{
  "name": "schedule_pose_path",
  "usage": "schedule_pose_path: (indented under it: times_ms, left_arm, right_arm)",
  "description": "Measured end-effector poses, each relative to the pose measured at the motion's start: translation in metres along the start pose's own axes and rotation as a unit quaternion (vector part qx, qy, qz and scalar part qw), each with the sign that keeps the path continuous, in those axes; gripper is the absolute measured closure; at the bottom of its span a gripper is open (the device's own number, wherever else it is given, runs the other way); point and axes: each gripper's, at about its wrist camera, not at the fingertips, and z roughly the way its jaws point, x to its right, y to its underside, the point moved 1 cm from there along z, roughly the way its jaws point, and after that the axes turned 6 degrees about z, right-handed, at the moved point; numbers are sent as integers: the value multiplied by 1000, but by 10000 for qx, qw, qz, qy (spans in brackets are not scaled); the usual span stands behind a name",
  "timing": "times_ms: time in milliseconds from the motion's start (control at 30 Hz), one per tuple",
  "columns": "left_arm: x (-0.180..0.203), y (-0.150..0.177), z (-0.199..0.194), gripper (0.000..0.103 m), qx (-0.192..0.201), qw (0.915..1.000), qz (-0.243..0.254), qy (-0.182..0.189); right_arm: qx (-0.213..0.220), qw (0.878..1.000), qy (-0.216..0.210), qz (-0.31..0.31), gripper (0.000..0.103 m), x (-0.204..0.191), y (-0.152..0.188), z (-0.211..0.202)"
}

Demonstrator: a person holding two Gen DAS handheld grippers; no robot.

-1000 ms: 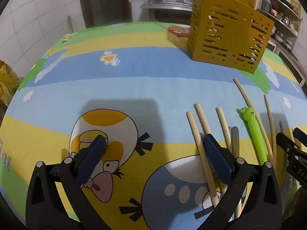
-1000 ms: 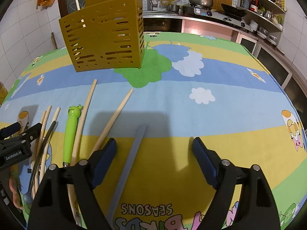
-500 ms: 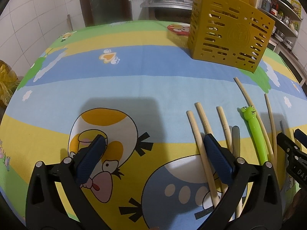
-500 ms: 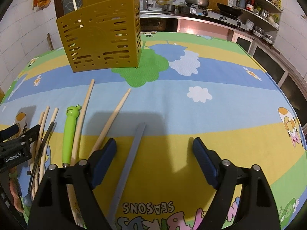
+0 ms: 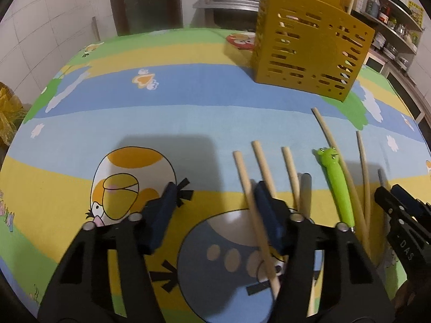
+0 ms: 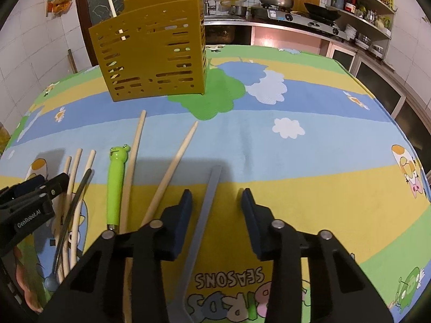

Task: Organize utensils
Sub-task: 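Grasp a wooden chopstick with the left gripper while the right gripper grasps the blue spoon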

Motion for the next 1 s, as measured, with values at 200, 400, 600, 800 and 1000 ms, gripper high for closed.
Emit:
schedule_pose_path:
  times_ms: [200,400,600,800,1000]
  left_arm:
    - [8,-8,3,72,-69,10000,59,22]
    - [5,-9,4,90,22,10000,3,41]
    - [9,-9,3,95,88,9999,13,80]
    - [4,-9,-8,96,299,9992,-88,243]
    - [-4,-17,-50,97,1175,9927,-111,263]
  right_arm:
    - [10,10000,2,-19,80,-2,-5,5]
    - [83,9998,26,-152,92,-9,-6,6]
    - [38,9999,-156,-53,96,-8,-12,9]
    - [296,9988,-382,46,96,-4,-16,-5]
    - [1027,9924,-665,143,96,2,-27,-38]
